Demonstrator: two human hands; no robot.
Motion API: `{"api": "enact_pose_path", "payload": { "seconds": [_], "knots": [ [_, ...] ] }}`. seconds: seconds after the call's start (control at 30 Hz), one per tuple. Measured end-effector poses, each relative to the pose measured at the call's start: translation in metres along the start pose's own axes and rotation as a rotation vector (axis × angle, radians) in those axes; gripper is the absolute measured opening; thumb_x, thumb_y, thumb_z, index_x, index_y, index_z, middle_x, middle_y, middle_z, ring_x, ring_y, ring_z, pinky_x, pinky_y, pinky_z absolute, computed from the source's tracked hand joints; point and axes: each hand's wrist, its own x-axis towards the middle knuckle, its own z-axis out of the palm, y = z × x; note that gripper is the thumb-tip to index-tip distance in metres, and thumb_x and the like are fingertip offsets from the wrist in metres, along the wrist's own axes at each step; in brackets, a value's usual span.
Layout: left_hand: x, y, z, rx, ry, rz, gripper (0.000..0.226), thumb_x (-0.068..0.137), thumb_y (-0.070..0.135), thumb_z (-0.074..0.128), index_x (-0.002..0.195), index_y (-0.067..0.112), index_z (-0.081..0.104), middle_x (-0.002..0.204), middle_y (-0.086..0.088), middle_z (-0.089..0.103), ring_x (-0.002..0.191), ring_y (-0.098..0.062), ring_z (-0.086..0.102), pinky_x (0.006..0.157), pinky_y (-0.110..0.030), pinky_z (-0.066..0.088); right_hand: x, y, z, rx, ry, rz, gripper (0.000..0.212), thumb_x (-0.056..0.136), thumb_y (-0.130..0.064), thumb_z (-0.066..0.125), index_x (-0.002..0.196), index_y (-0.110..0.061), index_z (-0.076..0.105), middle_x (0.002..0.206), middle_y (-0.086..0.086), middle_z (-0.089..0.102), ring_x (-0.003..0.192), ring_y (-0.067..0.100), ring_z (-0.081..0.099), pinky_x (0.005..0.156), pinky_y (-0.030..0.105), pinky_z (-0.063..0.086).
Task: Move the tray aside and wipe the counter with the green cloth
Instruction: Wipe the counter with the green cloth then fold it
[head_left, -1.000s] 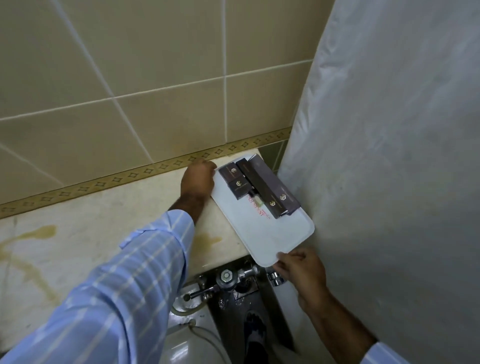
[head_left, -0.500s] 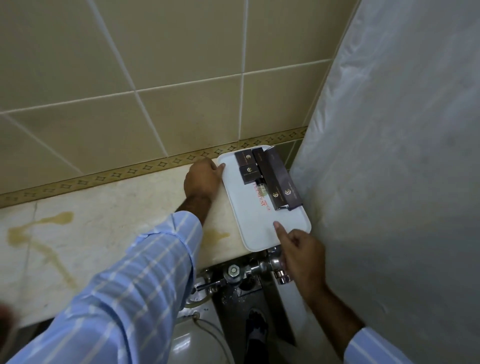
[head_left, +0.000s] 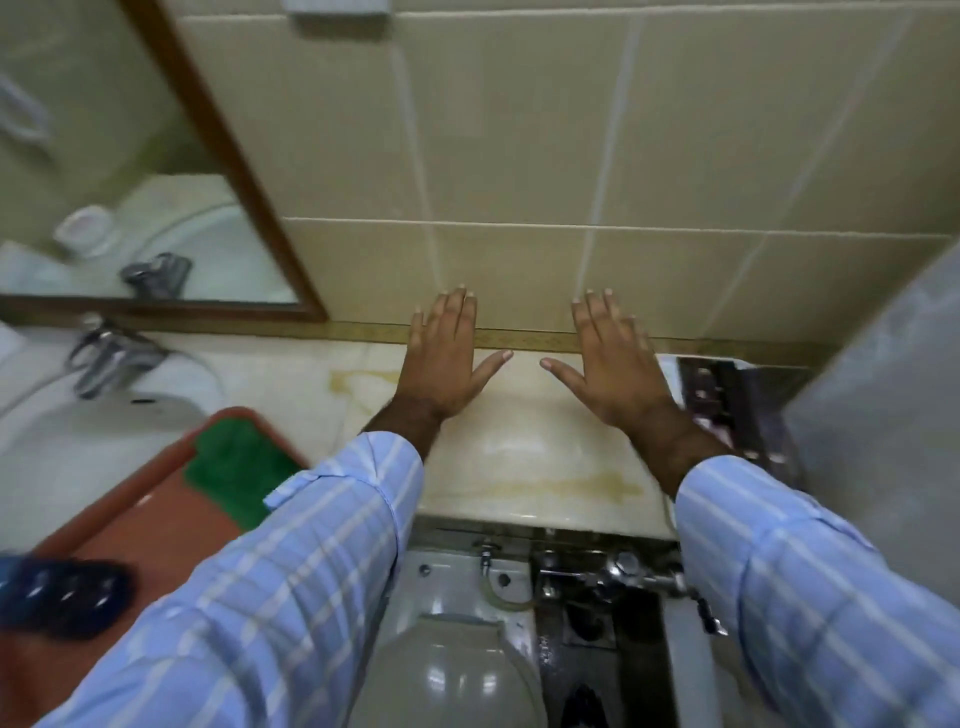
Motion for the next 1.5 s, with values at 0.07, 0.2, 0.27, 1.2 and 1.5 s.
{"api": "enact_pose_path", "payload": {
  "seconds": [0.07, 0.2, 0.27, 1.2, 1.5],
  "knots": [
    [-0.014, -0.044, -0.01, 0.028, 0.019, -0.066, 0.094, 0.095, 0.073, 0.033, 0.163, 0.009, 0.018, 0.172, -0.009, 0.016, 0.159, -0.027, 0.014, 0.127, -0.053, 0.012, 0.012, -0.041, 0.004, 0.018, 0.003, -0.068, 0.093, 0.097, -0.072, 0.035, 0.165, -0.01, 0.018, 0.174, 0.011, 0.013, 0.163, 0.029, 0.007, 0.129, 0.052, 0.016],
    [-0.06, -0.145, -0.026, 0.094, 0.031, -0.262, 0.101, 0.09, 0.079, 0.025, 0.163, 0.01, 0.016, 0.173, -0.007, 0.013, 0.16, -0.027, 0.011, 0.126, -0.056, 0.013, 0.029, -0.142, 0.021, 0.05, -0.026, -0.271, 0.095, 0.097, -0.074, 0.034, 0.165, -0.01, 0.017, 0.175, 0.012, 0.011, 0.163, 0.03, 0.006, 0.128, 0.052, 0.017],
    [-0.084, -0.183, -0.027, 0.116, 0.006, -0.341, 0.1, 0.09, 0.079, 0.022, 0.164, 0.012, 0.011, 0.173, -0.004, 0.01, 0.16, -0.025, 0.009, 0.127, -0.056, 0.012, 0.029, -0.185, 0.032, 0.062, -0.055, -0.355, 0.095, 0.097, -0.074, 0.034, 0.166, -0.011, 0.015, 0.175, 0.013, 0.009, 0.163, 0.031, 0.005, 0.129, 0.051, 0.016],
    [-0.098, -0.201, -0.01, -0.67, 0.152, -0.719, 0.033, 0.086, 0.025, 0.074, 0.117, 0.015, 0.071, 0.11, -0.002, 0.076, 0.091, -0.017, 0.068, 0.085, -0.025, 0.052, -0.02, -0.237, 0.058, 0.968, -0.124, 0.209, 0.014, 0.081, -0.017, 0.076, 0.092, -0.025, 0.074, 0.078, 0.009, 0.071, 0.067, 0.015, 0.065, 0.073, 0.04, 0.063],
    [-0.11, -0.089, 0.07, -0.095, 0.027, -0.474, 0.084, 0.094, 0.04, 0.059, 0.16, 0.006, 0.021, 0.168, -0.019, 0.021, 0.157, -0.036, 0.019, 0.126, -0.045, 0.019, -0.007, -0.144, 0.108, 0.454, -0.242, -0.077, 0.034, 0.103, -0.04, 0.054, 0.123, -0.019, 0.07, 0.123, 0.005, 0.072, 0.113, 0.023, 0.065, 0.097, 0.034, 0.05]
  ]
}}
